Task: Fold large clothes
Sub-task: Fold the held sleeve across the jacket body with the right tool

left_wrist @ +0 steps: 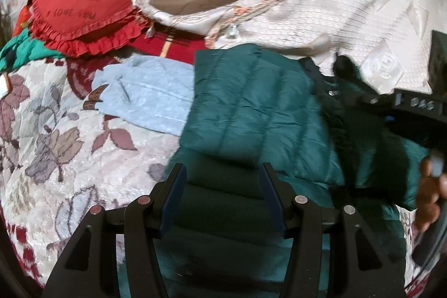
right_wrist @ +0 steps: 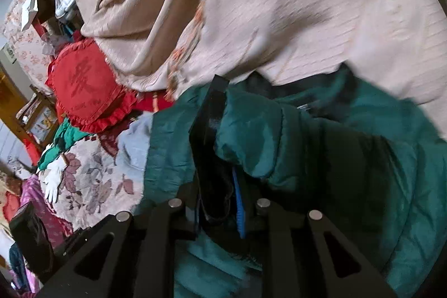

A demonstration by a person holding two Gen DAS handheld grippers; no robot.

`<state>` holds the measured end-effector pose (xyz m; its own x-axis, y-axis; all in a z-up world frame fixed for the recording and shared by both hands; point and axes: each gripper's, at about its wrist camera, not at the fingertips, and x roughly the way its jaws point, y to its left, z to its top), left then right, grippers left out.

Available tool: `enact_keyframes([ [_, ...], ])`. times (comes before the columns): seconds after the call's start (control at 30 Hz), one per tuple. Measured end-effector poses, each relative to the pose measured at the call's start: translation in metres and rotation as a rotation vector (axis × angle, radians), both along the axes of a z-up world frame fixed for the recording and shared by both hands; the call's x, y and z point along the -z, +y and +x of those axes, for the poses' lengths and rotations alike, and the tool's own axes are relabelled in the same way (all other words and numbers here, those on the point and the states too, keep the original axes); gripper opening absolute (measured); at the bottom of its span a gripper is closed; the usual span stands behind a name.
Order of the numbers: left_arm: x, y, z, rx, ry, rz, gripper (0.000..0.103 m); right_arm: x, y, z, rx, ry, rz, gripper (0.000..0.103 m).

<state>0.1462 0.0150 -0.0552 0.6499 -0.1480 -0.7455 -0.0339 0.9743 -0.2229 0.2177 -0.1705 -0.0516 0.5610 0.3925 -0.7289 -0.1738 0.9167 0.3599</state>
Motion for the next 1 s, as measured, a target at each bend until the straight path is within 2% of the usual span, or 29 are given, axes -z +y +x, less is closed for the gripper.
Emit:
enact_keyframes([
  [0.13,0.006,0.011,0.005,-0.025,0.014,-0.022,0.036,0.029,0.029,0.018,-0.050,0.049,0.041,0.019],
  [0.27,0.008,0.015,0.007,-0.034,0.020,-0.034,0.036,0.048,0.044,0.029,-0.059,0.086,0.029,0.021],
  [0.37,0.008,0.012,0.006,-0.028,0.019,-0.035,0.036,0.055,0.043,0.031,-0.051,0.114,0.061,0.032],
  [0.43,0.007,0.008,0.006,-0.018,0.018,-0.034,0.036,0.056,0.041,0.029,-0.045,0.125,0.074,0.048],
  [0.5,0.005,0.004,0.005,-0.008,0.015,-0.037,0.036,0.053,0.041,0.026,-0.047,0.119,0.085,0.059],
  [0.53,0.003,0.002,0.005,-0.003,0.012,-0.040,0.036,0.049,0.040,0.024,-0.049,0.114,0.090,0.062],
  [0.77,-0.005,-0.010,0.010,0.037,-0.001,-0.107,0.037,0.015,0.018,-0.002,-0.045,0.057,0.097,0.067],
  [0.87,-0.006,-0.022,0.023,0.062,-0.011,-0.135,0.047,-0.001,-0.005,-0.023,-0.032,0.029,0.076,0.069],
  [0.93,-0.004,-0.030,0.033,0.069,-0.005,-0.148,0.047,-0.010,-0.022,-0.040,-0.019,0.008,0.048,0.072],
  [1.0,0.004,-0.043,0.048,0.077,0.010,-0.128,0.048,-0.019,-0.048,-0.060,0.006,-0.010,0.011,0.074],
])
